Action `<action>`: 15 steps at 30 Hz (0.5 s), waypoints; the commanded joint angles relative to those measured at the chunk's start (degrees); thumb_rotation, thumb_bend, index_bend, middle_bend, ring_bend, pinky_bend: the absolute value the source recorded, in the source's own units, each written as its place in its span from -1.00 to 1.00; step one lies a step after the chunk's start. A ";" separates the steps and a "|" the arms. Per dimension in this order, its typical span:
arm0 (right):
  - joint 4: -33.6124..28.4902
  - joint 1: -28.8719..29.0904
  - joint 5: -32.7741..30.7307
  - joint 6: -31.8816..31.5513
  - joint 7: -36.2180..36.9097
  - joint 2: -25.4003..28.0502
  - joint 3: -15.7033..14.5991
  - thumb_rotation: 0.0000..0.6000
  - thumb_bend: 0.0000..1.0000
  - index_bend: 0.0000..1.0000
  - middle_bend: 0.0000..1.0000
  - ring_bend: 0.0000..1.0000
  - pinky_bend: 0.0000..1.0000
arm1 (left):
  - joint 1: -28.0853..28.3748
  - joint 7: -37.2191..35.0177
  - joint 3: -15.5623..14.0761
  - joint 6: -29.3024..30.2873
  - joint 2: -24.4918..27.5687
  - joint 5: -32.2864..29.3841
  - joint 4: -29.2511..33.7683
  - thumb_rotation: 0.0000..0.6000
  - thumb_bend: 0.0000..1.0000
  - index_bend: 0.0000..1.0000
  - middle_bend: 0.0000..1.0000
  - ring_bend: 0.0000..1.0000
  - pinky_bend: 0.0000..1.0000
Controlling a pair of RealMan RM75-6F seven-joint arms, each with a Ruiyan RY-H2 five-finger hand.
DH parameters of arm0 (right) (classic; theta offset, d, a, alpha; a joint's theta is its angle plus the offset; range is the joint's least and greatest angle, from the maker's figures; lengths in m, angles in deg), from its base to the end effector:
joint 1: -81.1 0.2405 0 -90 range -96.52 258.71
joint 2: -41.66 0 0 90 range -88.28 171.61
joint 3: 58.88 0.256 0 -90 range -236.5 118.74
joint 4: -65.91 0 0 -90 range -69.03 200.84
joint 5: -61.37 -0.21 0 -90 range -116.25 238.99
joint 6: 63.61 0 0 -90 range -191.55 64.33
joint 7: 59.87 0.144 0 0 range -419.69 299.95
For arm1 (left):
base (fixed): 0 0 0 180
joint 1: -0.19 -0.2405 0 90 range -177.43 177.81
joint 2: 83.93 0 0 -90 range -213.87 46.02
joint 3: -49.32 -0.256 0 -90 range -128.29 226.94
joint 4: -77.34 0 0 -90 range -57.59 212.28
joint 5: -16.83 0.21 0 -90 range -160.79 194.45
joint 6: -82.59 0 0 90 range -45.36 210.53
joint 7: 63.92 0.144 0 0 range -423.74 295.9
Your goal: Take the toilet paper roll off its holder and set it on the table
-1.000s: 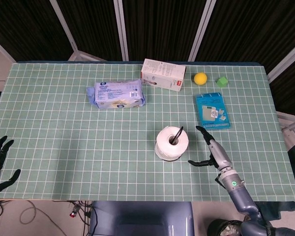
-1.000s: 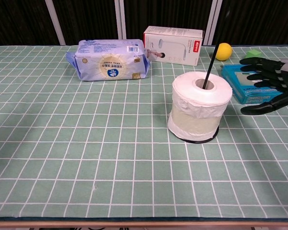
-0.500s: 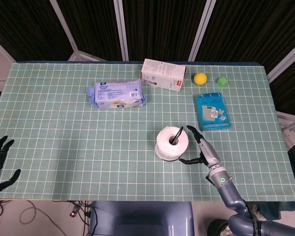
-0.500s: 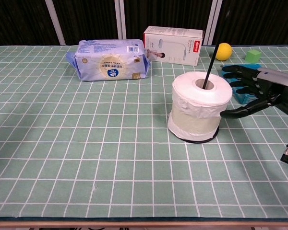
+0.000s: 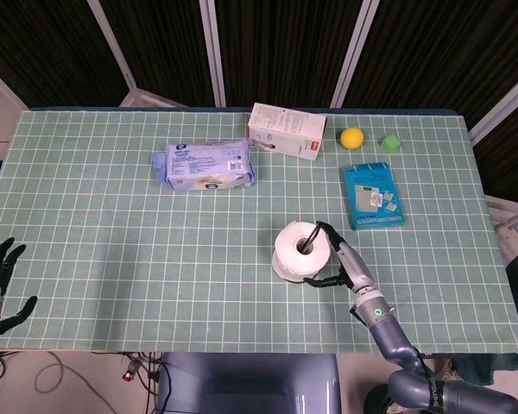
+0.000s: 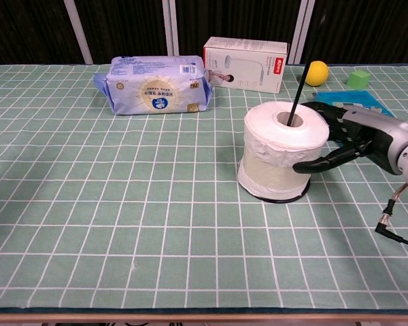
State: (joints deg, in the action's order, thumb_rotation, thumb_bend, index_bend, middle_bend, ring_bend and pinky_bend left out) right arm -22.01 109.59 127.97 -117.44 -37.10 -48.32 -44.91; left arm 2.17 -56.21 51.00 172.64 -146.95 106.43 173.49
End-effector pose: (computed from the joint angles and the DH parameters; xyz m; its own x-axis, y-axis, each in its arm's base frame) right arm -0.1919 -0.3025 -0.0181 -0.4058 -0.3920 0.8256 -0.9074 0.0651 -0.4151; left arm -0.2964 0.1604 0.1647 0.4763 -0.0457 0.8781 0.8783 -0.0225 -0.4776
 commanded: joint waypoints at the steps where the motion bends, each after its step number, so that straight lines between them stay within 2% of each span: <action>1: 0.91 0.47 -0.77 0.71 0.14 -0.86 0.27 1.00 -1.00 -1.00 -1.00 -1.00 -1.00 | 0.03 0.01 -0.01 -0.02 -0.02 0.05 -0.02 1.00 -0.51 -0.81 -1.00 -1.00 -0.98; 15: 4.11 2.06 -2.90 2.37 0.62 -4.37 1.66 1.00 -1.00 -1.00 -1.00 -1.00 -1.00 | 0.16 0.08 0.04 -0.24 -0.09 -0.18 -0.12 1.00 -0.51 -0.81 -1.00 -1.00 -0.98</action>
State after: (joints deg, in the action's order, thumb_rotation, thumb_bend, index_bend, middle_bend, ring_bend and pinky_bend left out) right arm -17.96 111.58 125.14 -115.15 -36.45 -52.61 -43.31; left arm 2.32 -56.14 51.04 172.39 -147.04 106.25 173.37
